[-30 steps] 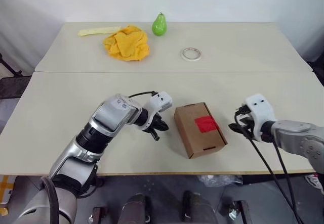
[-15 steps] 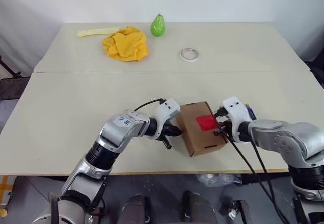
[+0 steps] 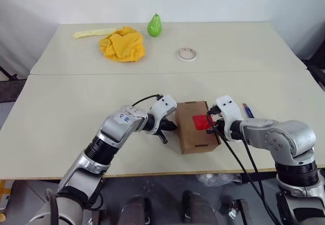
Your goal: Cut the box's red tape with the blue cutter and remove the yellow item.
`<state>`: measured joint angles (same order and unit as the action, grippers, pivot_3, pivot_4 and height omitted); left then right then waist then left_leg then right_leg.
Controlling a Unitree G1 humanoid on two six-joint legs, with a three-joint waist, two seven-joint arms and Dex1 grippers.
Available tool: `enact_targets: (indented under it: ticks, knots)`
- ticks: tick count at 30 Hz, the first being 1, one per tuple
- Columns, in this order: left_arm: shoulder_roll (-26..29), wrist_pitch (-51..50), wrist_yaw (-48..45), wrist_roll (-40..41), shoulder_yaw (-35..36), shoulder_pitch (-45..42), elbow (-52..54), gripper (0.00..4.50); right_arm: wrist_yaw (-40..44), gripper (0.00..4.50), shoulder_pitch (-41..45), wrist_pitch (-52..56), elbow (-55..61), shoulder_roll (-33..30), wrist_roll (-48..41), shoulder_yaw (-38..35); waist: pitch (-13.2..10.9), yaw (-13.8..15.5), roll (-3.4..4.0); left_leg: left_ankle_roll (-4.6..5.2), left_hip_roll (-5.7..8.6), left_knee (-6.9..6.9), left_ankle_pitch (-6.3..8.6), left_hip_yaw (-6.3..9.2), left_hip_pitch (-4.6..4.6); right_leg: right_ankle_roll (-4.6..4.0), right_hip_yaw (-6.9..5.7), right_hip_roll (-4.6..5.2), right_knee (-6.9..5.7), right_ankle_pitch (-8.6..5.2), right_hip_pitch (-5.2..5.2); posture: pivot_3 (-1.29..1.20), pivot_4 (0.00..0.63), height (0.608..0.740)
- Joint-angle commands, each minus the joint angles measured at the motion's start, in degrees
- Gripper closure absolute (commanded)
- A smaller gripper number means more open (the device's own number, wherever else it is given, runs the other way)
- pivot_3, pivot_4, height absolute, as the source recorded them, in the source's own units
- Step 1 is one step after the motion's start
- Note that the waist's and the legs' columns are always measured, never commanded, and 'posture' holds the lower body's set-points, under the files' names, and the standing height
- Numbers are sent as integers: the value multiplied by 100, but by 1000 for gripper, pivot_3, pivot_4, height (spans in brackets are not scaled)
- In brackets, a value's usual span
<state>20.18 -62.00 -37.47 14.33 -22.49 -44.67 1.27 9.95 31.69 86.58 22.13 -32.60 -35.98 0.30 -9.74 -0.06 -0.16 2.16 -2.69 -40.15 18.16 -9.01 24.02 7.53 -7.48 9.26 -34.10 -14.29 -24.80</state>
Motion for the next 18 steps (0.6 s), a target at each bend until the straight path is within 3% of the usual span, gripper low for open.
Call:
enact_targets:
  ticks: [1, 9, 13, 18]
  knots:
    - [-57, 154, 5, -90, -24, -107, -57, 4500, 109, 4479, 115, 78, 112, 206, 34, 31, 0, -2, 0, 0, 0, 0, 0, 0, 0, 0, 0, 0, -1, 0, 0, 0, 150, 740]
    - [-82, 282, 15, -241, -55, -177, -205, 4500, 234, 4479, 75, 46, 242, 70, 351, 129, 0, -2, 1, 1, 0, 0, -11, -1, -10, -8, 5, 1, -9, 5, 4, 0, 150, 740]
    - [291, 490, -158, -354, -4, -256, -408, 4500, 447, 4479, -218, -825, 542, -925, 853, 249, 0, 4, 1, 2, 2, 1, -12, 2, -4, -9, 2, 4, -6, 5, 0, 0, 150, 740]
    - [557, 1021, -335, -337, 299, -394, -962, 4500, 863, 4479, -295, -1014, 624, -1604, 838, -241, 0, -20, 0, 0, 1, 9, -14, -4, -6, -9, 3, 3, -3, 5, -5, 0, 150, 740]
